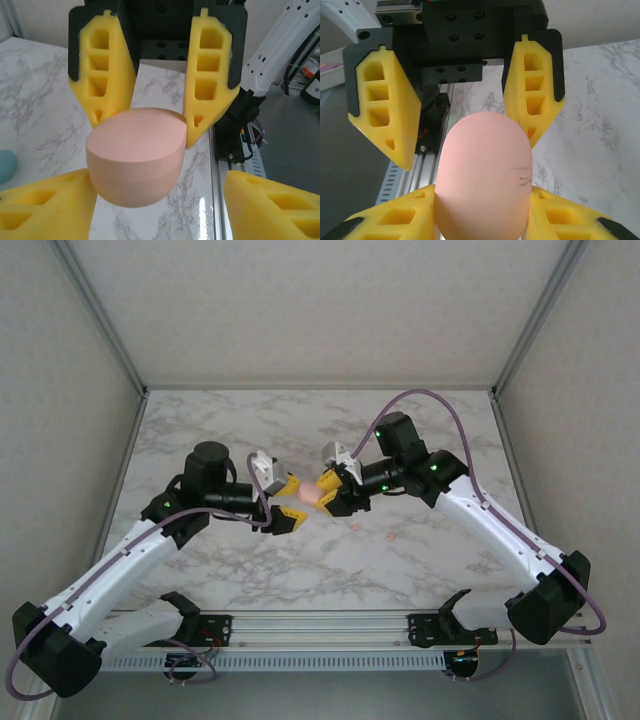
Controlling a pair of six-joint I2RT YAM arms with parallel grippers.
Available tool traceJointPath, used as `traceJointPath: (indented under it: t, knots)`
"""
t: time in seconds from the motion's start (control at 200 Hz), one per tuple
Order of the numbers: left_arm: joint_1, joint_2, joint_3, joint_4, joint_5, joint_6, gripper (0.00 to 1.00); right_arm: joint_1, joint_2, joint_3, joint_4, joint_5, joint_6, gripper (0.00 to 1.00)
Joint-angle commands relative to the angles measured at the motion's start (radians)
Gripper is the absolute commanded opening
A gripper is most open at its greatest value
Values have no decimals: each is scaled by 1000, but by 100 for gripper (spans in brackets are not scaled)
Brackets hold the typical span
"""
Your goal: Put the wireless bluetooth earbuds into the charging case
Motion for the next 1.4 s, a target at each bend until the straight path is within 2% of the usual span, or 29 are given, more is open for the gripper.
traceJointPath:
  t: [0.0, 0.365, 0.696, 1.196, 1.397]
  knots:
    - [-11, 7, 31, 26, 49, 9, 62, -5, -17, 18, 9, -19, -32, 40]
    - [-29, 16, 23, 89, -1, -42, 53, -5, -15, 11, 45, -25, -15, 40]
    - [-39, 38, 44, 62, -9, -41, 46, -6, -27, -4, 87, 4, 4, 40]
    - [-44, 44, 53, 58, -5, -48, 49, -5, -40, -23, 92, 55, -26, 40]
    - [-44, 44, 54, 52, -2, -44, 46, -4, -47, -27, 91, 64, -35, 40]
